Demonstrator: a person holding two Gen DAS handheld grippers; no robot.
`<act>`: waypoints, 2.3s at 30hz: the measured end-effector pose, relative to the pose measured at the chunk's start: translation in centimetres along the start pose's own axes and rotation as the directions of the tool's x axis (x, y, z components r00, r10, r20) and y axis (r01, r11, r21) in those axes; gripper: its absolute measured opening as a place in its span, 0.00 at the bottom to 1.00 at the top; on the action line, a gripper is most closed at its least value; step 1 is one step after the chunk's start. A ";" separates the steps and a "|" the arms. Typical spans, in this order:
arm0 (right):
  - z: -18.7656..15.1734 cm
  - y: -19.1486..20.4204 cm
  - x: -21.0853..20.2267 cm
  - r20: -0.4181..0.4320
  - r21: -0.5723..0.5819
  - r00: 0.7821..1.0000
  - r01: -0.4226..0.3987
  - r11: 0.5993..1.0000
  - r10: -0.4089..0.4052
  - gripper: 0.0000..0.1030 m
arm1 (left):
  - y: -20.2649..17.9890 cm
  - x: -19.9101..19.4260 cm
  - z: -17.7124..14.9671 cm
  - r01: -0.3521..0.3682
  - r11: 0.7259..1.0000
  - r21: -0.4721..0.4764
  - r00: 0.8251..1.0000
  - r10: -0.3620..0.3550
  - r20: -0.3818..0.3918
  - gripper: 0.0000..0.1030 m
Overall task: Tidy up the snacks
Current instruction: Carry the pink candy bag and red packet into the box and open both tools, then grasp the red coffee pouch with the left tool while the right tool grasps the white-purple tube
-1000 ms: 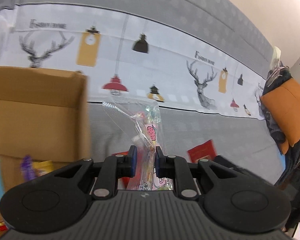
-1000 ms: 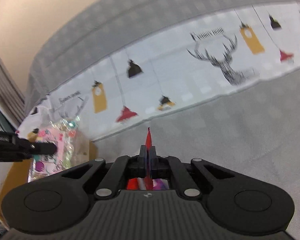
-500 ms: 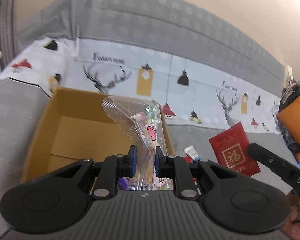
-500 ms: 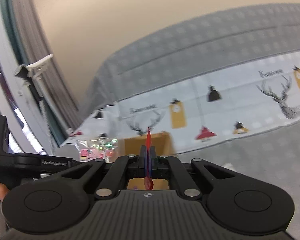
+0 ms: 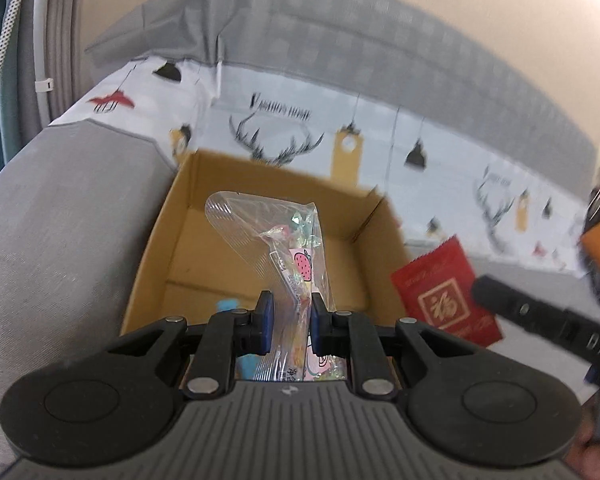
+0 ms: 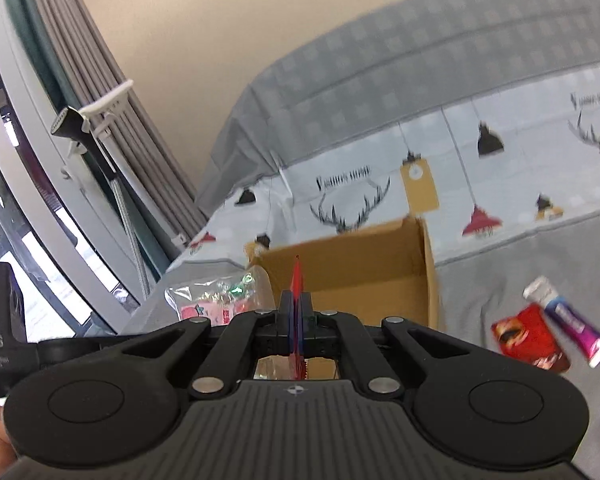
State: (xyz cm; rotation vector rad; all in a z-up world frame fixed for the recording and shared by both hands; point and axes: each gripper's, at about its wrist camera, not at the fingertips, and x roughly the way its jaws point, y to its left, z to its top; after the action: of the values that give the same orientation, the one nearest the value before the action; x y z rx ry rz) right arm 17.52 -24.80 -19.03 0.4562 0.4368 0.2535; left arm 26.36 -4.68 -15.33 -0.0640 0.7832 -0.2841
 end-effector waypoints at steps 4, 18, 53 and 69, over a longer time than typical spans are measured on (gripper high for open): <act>-1.7 -0.4 2.1 -0.069 -0.018 0.998 -0.011 1.000 0.009 0.02 | 0.3 1.8 -0.9 -0.081 0.994 0.070 0.997 0.082 -0.013 0.19; -5.5 -4.4 2.4 -0.096 0.018 0.986 -0.135 0.991 0.136 0.68 | -0.5 3.4 -1.9 -0.262 0.964 0.044 0.965 0.262 -0.014 0.92; -0.9 -30.0 -0.3 -0.119 -0.030 0.948 0.293 0.956 -0.294 0.72 | -25.7 22.3 -3.9 -0.087 0.942 0.323 0.967 0.158 -0.198 1.00; -1.2 -30.9 5.8 -0.250 -0.092 0.932 0.246 0.965 -0.262 0.46 | -23.2 31.9 -4.6 -0.112 0.981 0.155 0.852 0.176 -0.493 1.00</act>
State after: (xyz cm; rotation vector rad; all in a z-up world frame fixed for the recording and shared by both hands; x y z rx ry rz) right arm 26.32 -49.33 -36.68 0.3038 0.7381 0.0737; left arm 39.26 -35.52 -36.79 0.1937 1.2875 -0.2047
